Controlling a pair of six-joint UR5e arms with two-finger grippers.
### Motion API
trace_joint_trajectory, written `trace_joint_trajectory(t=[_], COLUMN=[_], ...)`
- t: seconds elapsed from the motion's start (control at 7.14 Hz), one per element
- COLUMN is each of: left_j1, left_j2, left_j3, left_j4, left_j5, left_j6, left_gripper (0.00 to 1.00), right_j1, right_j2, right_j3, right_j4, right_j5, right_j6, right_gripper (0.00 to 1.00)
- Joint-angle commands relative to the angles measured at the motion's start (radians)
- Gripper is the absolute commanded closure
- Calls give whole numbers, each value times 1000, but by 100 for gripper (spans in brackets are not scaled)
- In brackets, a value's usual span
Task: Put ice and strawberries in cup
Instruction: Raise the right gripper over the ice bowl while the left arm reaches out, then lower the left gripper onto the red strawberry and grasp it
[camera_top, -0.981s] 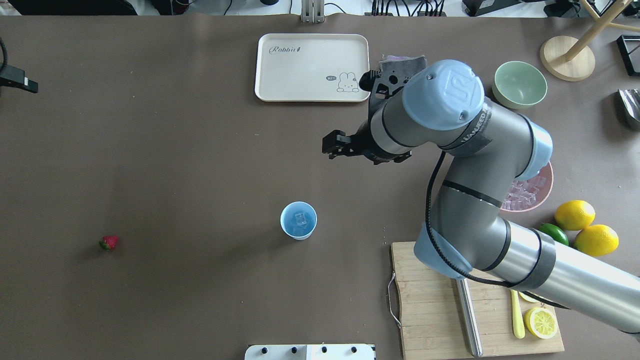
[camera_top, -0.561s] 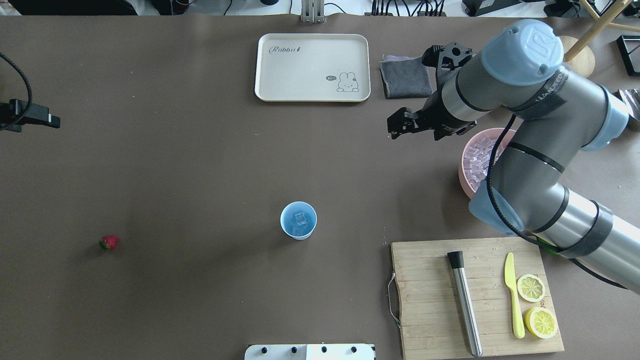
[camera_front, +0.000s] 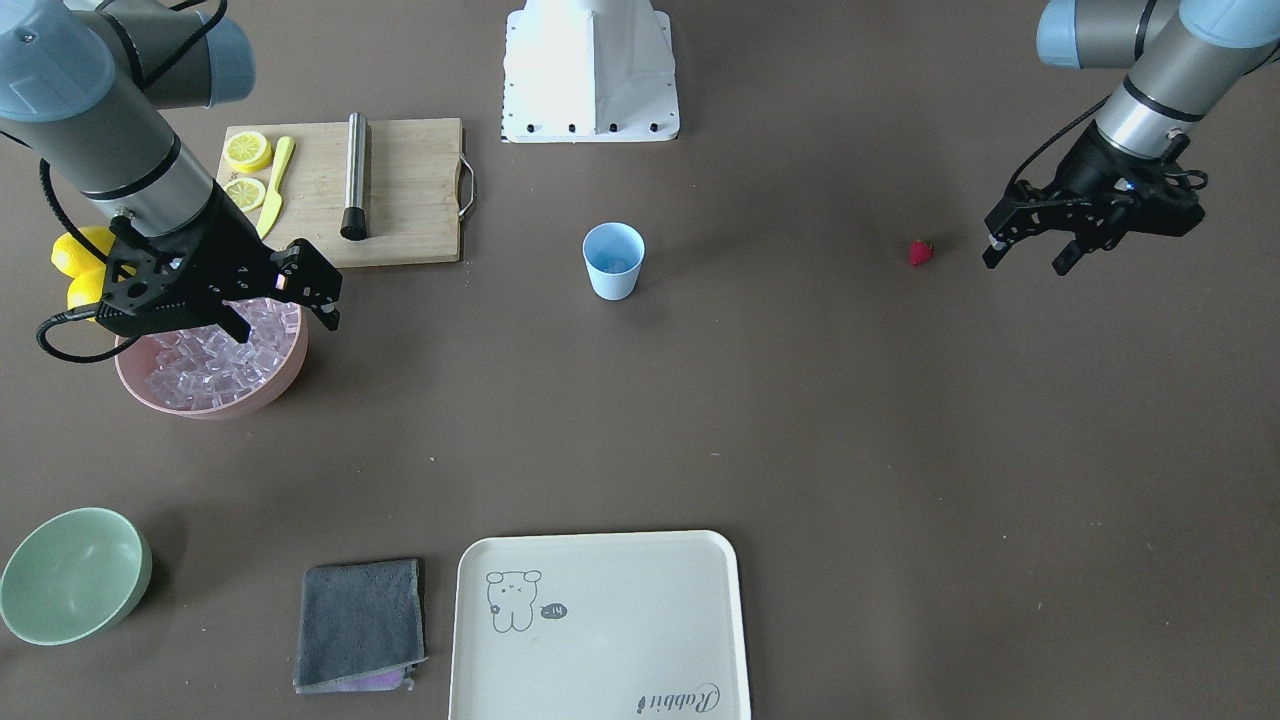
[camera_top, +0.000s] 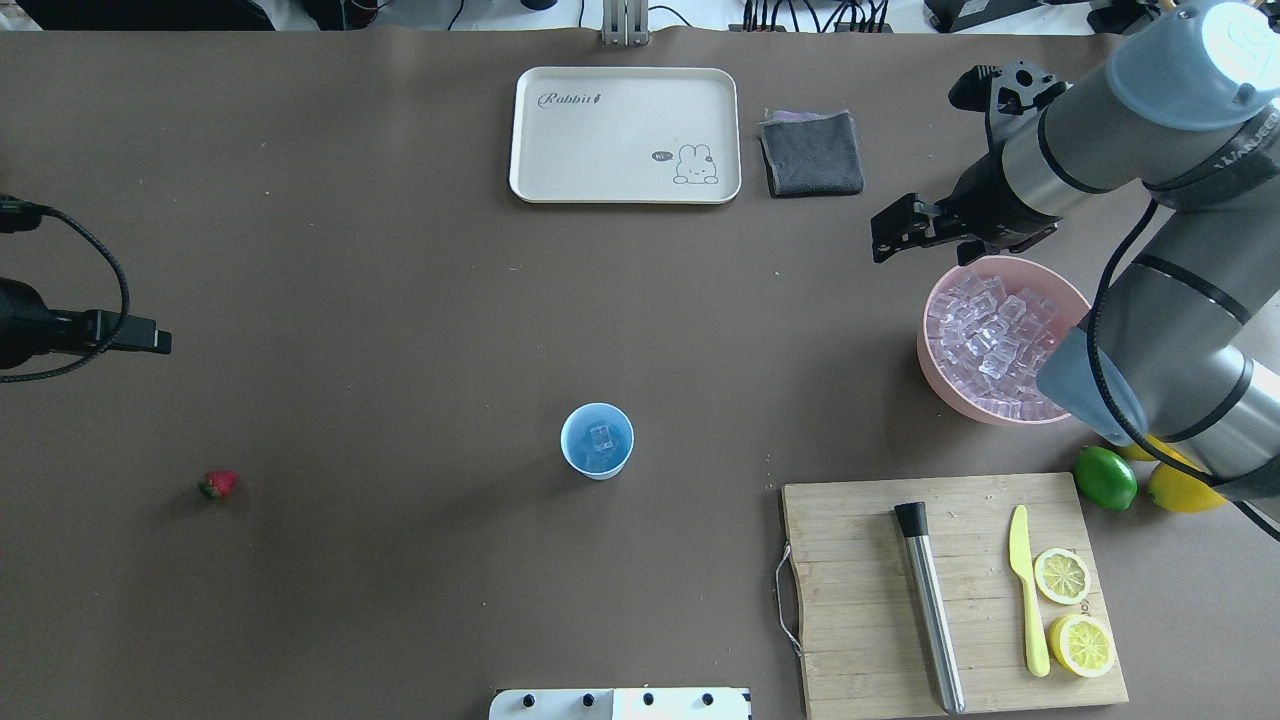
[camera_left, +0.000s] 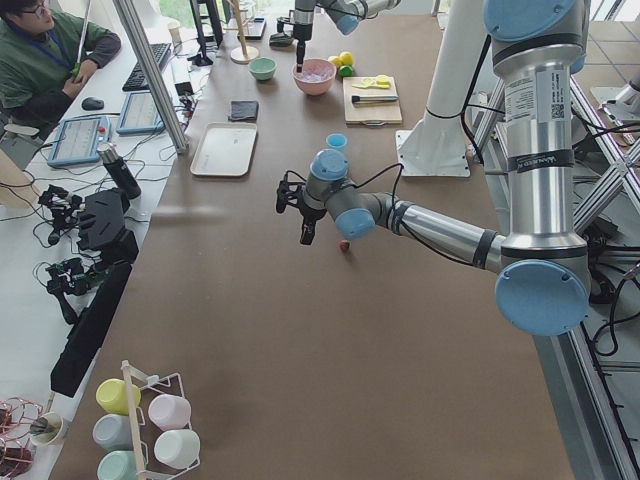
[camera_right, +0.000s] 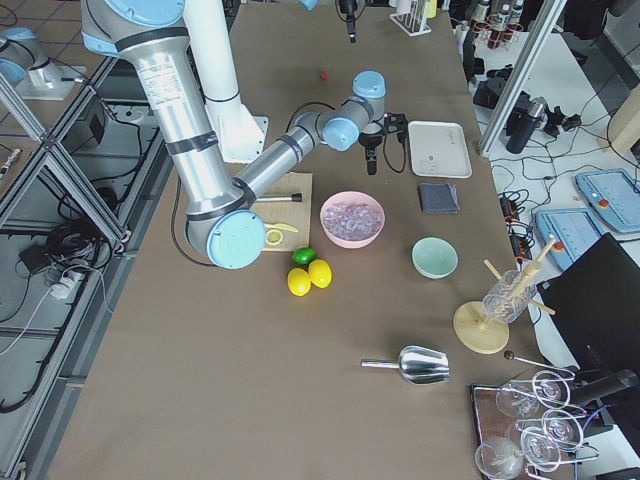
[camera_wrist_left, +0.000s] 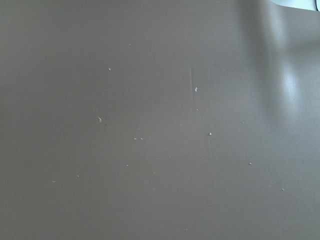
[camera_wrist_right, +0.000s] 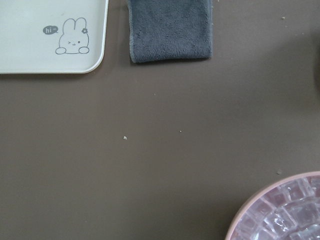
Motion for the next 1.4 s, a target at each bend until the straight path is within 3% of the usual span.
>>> trace_joint_trajectory(t=[0.0, 0.28, 0.7, 0.84, 1.26], left_j1=[173, 305, 329, 329, 347], left_j2=[30, 32, 29, 30, 29], left_j3=[-12, -10, 28, 34, 34], left_j4=[-1, 1, 1, -1, -4], left_j5=[163, 266, 280, 280, 280], left_j6=[-43, -79, -77, -77, -77], left_gripper=[2, 2, 3, 12, 20], right_j1=[20, 25, 26, 26, 26], right_j2=[-16, -18, -21, -22, -22], right_j3=[6, 6, 9, 9, 11], right_j4=[1, 1, 1, 1, 1], right_j5=[2, 2, 2, 2, 2], right_j6=[-10, -10, -9, -6, -4], right_gripper=[0, 0, 0, 0, 0])
